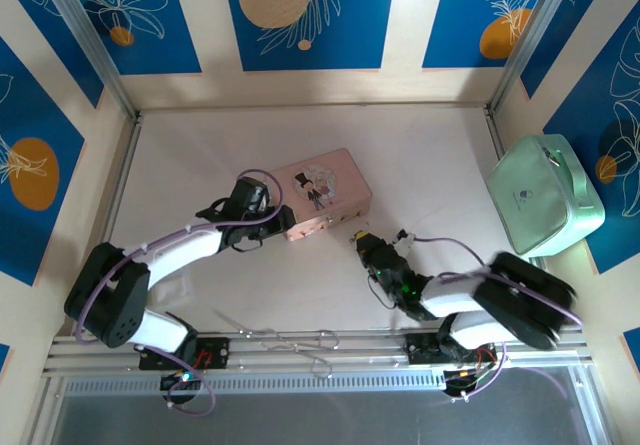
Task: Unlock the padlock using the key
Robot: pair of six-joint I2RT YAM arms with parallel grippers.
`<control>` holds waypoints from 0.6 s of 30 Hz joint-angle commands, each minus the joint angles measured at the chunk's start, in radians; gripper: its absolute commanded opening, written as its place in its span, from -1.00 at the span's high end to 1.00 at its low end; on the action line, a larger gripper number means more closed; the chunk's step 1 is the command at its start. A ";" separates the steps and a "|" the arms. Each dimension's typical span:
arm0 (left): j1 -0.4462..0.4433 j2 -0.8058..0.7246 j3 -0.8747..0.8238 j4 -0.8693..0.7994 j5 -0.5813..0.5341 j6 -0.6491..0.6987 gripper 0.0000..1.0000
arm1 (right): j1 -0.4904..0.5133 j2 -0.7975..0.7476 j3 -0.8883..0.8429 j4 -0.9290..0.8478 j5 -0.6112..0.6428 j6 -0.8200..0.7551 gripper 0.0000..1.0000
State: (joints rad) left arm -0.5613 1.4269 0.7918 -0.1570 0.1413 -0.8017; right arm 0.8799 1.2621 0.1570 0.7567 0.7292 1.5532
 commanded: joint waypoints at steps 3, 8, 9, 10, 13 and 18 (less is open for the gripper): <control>-0.004 -0.051 0.022 -0.133 -0.009 0.071 -0.15 | -0.106 -0.361 0.056 -0.478 -0.261 -0.338 1.00; -0.068 -0.124 0.061 -0.141 -0.001 0.084 -0.20 | -0.285 -0.558 0.162 -0.849 -0.554 -0.476 1.00; -0.083 -0.131 0.070 -0.147 -0.006 0.085 -0.20 | -0.300 -0.565 0.183 -0.893 -0.588 -0.498 1.00; -0.101 -0.140 0.078 -0.148 -0.012 0.085 -0.20 | -0.310 -0.564 0.206 -0.931 -0.621 -0.519 1.00; -0.143 -0.153 0.083 -0.134 -0.010 0.074 -0.17 | -0.313 -0.505 0.272 -1.002 -0.717 -0.570 1.00; -0.181 -0.133 0.050 -0.041 0.038 0.051 -0.13 | -0.285 -0.376 0.332 -0.999 -0.822 -0.581 1.00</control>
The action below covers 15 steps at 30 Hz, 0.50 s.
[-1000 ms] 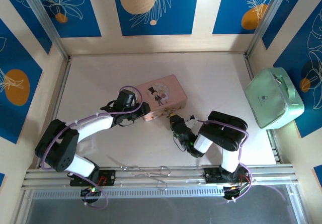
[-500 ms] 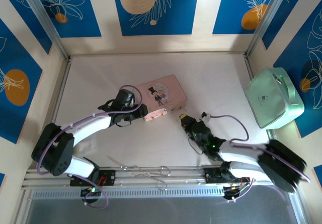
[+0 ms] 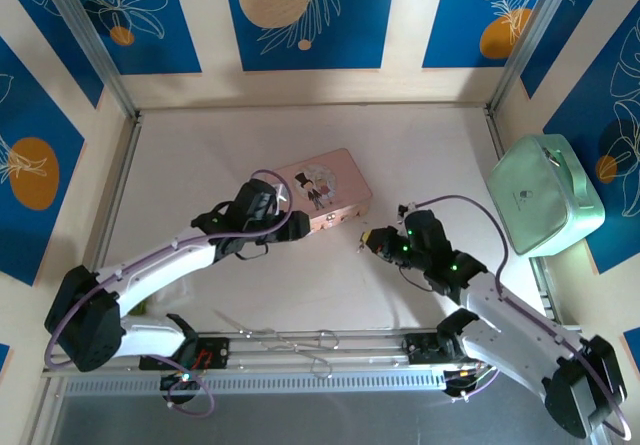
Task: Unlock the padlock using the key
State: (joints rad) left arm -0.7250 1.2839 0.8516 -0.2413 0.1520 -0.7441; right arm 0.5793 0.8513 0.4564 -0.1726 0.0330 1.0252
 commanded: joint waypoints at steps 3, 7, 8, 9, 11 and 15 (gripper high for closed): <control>-0.036 0.043 -0.025 0.069 0.027 -0.028 -0.08 | 0.052 0.083 0.058 -0.049 -0.136 -0.044 1.00; -0.045 0.054 -0.069 0.128 0.030 -0.066 -0.06 | 0.113 0.177 0.104 -0.035 -0.165 -0.037 1.00; -0.045 0.053 -0.081 0.144 0.034 -0.071 -0.07 | 0.129 0.203 0.117 -0.032 -0.171 -0.038 1.00; -0.045 0.050 -0.095 0.165 0.040 -0.076 -0.07 | 0.149 0.232 0.131 -0.027 -0.174 -0.040 1.00; -0.044 0.042 -0.121 0.199 0.049 -0.088 -0.07 | 0.182 0.284 0.149 -0.004 -0.184 -0.039 1.00; -0.045 0.025 -0.182 0.307 0.092 -0.133 -0.07 | 0.225 0.383 0.174 0.058 -0.200 -0.022 1.00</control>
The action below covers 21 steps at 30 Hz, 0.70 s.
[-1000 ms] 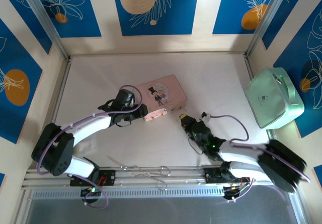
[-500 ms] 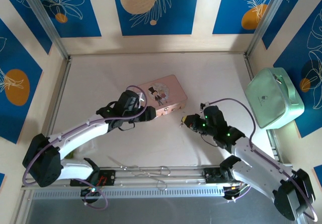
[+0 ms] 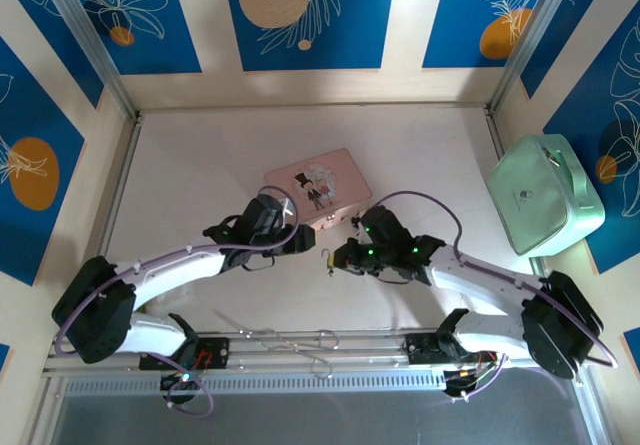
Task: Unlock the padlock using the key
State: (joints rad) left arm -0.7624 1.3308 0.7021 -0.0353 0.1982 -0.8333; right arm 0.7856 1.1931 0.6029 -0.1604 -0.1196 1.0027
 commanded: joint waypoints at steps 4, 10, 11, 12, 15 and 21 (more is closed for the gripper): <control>-0.009 -0.041 -0.058 0.099 0.028 -0.055 -0.03 | 0.026 0.129 0.060 0.072 -0.048 0.003 1.00; -0.006 -0.050 -0.057 0.027 -0.026 -0.040 0.05 | -0.007 0.249 0.118 0.086 -0.057 0.006 1.00; -0.004 -0.048 -0.055 0.016 -0.036 -0.040 0.06 | -0.012 0.263 0.126 0.081 -0.052 0.006 1.00; -0.002 -0.044 -0.054 0.005 -0.045 -0.040 0.07 | -0.013 0.277 0.134 0.081 -0.047 0.007 1.00; 0.003 -0.047 -0.056 -0.005 -0.064 -0.041 0.07 | -0.014 0.314 0.154 0.074 -0.051 0.012 1.00; 0.022 -0.055 -0.055 -0.021 -0.083 -0.043 0.08 | -0.013 0.320 0.172 0.024 -0.040 0.004 1.00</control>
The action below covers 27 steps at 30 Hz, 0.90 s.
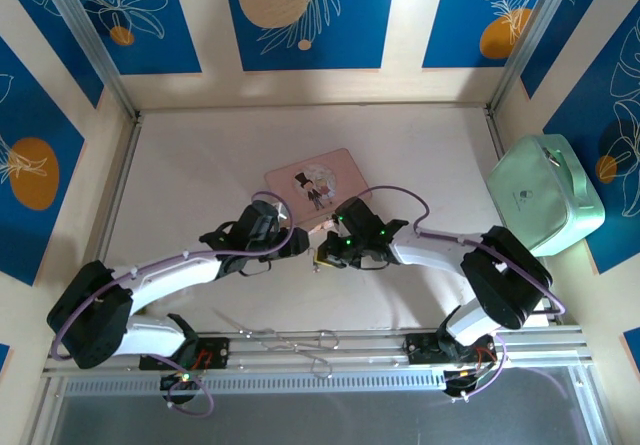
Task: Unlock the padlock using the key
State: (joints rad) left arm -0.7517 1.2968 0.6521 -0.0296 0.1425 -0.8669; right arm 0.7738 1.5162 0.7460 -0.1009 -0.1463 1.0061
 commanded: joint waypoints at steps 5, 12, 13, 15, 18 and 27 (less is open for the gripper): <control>0.015 -0.029 0.002 -0.026 -0.019 -0.004 0.08 | -0.005 -0.046 0.012 -0.082 0.013 -0.009 1.00; 0.014 -0.037 -0.011 -0.020 -0.007 -0.006 0.08 | -0.031 -0.062 -0.016 -0.085 -0.002 -0.006 1.00; 0.014 -0.037 -0.014 -0.020 -0.006 -0.007 0.09 | -0.034 -0.059 -0.016 -0.086 -0.006 -0.008 1.00; 0.014 -0.040 -0.017 -0.020 -0.007 -0.008 0.09 | -0.037 -0.060 -0.015 -0.089 -0.003 -0.012 1.00; 0.014 -0.041 -0.018 -0.025 -0.012 -0.007 0.09 | -0.041 -0.052 -0.010 -0.092 0.003 -0.016 1.00; 0.016 -0.037 -0.028 -0.021 -0.020 -0.011 0.10 | -0.062 0.022 -0.005 -0.060 0.007 -0.007 1.00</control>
State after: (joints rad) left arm -0.7460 1.2724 0.6384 -0.0422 0.1287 -0.8673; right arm 0.7246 1.5143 0.7437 -0.1703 -0.1314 1.0023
